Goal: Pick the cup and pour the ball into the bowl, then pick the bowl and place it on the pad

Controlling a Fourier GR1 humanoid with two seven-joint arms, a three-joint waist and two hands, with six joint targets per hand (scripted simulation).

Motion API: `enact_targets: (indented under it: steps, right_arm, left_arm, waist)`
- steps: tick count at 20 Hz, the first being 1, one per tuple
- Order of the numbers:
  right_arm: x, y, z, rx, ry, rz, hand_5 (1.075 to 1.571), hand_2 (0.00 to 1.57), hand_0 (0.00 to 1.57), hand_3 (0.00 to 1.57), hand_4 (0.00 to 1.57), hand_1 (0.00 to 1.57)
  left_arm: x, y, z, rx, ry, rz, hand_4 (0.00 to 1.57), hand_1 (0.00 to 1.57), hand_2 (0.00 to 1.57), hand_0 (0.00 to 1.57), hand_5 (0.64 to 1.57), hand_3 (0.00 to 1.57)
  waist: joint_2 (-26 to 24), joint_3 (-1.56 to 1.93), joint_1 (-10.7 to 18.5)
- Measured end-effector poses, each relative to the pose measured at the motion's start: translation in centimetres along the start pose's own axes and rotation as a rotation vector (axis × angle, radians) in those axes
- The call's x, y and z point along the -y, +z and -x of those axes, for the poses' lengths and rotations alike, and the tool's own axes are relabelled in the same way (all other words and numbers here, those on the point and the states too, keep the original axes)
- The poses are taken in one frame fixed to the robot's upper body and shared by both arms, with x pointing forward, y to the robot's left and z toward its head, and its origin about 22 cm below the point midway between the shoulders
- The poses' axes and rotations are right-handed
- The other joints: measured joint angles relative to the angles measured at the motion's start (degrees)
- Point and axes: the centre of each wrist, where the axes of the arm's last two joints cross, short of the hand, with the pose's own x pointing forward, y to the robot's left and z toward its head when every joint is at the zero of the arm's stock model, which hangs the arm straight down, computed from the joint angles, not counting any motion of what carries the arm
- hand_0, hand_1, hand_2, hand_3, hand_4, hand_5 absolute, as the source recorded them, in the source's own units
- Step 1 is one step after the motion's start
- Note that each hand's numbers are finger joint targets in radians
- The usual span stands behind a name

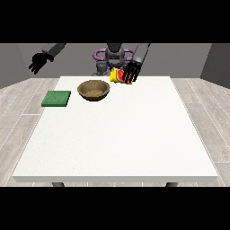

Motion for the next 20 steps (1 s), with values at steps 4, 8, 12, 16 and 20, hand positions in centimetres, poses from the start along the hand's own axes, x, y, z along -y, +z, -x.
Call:
enact_targets:
  steps: [4,8,12,16,20]
  right_arm:
    - [2.2,2.1,1.6,-0.036,-0.013,0.032,1.569,0.00,0.00,0.38,0.57,0.00]
    - [2.9,1.9,1.4,-0.011,-0.021,0.045,1.568,0.00,0.00,0.35,0.58,0.00]
    - [3.3,1.9,1.6,-0.008,-0.030,0.030,1.569,0.00,0.00,0.37,0.59,0.00]
    - [4.5,3.0,2.0,-0.023,-0.031,0.064,1.567,0.00,0.00,0.29,0.58,0.00]
    - [5.6,4.1,2.6,-0.043,-0.029,0.090,1.568,0.00,0.00,0.27,0.59,0.00]
  left_arm:
    - [-0.1,-1.5,-4.3,0.047,-0.109,0.060,1.24,1.57,1.57,1.57,1.523,1.57]
    - [-1.2,-2.8,-8.2,0.092,-0.218,0.070,1.18,1.57,1.57,1.57,1.535,1.57]
    - [-2.6,-4.1,-11.3,0.147,-0.374,0.073,1.08,1.57,1.57,1.57,1.556,1.57]
    - [-4.5,-5.5,-14.2,0.231,-0.530,0.073,0.94,1.57,1.57,1.57,1.569,1.57]
    - [-5.2,-5.0,-16.3,0.301,-0.642,0.090,0.92,1.57,1.57,1.57,1.570,1.57]
  waist:
    - [-1.7,-0.14,1.7]
    - [-0.6,-0.22,1.9]
    - [-0.5,-0.26,1.3]
    - [-1.7,-0.28,3.1]
    - [-2.7,-0.30,4.8]
